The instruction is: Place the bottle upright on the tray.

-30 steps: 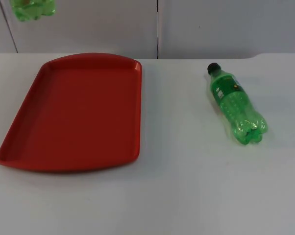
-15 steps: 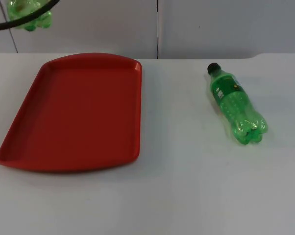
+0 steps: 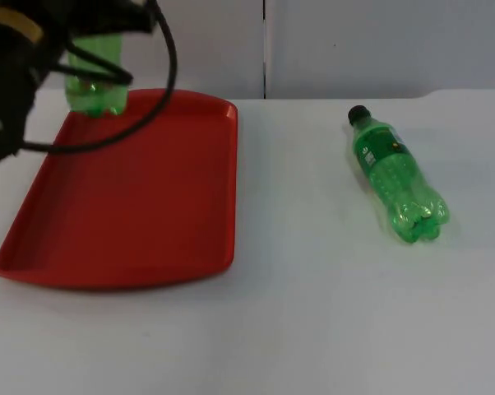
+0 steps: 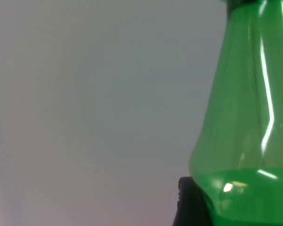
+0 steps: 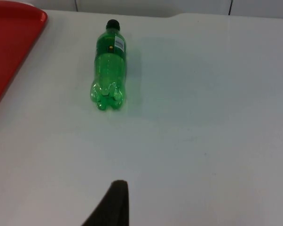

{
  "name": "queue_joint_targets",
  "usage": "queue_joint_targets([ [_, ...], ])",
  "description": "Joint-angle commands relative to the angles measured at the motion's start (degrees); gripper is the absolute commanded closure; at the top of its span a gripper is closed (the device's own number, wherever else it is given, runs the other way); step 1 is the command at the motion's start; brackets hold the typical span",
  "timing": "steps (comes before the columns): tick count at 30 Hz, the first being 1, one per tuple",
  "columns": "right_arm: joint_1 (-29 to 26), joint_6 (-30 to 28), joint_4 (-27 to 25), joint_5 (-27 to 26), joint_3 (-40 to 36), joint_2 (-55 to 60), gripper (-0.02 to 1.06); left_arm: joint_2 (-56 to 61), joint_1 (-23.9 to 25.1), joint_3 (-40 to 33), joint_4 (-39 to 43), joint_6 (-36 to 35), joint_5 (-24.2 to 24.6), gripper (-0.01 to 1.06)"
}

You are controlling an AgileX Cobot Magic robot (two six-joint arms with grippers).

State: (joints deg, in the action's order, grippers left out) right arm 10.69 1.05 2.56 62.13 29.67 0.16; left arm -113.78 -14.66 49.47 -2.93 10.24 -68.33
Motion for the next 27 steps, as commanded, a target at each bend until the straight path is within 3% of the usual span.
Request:
queue_joint_targets([
  [1, -0.3, -0.4, -0.2, -0.5, -0.1, -0.2, -0.01, -1.9, 0.0, 1.2, 0.7, -0.6, -1.6, 1.05],
  [6, -0.3, -0.4, -0.2, -0.5, -0.1, -0.2, -0.01, -8.9, 0.0, 5.6, 2.9, -4.7, -1.6, 1.05],
  [20, -0.3, -0.4, -0.2, -0.5, -0.1, -0.2, -0.01, -20.3, 0.0, 18.0, 2.9, -6.4, -1.6, 1.05],
  [27, -0.3, -0.4, -0.2, -0.5, -0.1, -0.2, -0.01, -24.3, 0.0, 19.5, 2.3, -6.4, -1.6, 1.05],
])
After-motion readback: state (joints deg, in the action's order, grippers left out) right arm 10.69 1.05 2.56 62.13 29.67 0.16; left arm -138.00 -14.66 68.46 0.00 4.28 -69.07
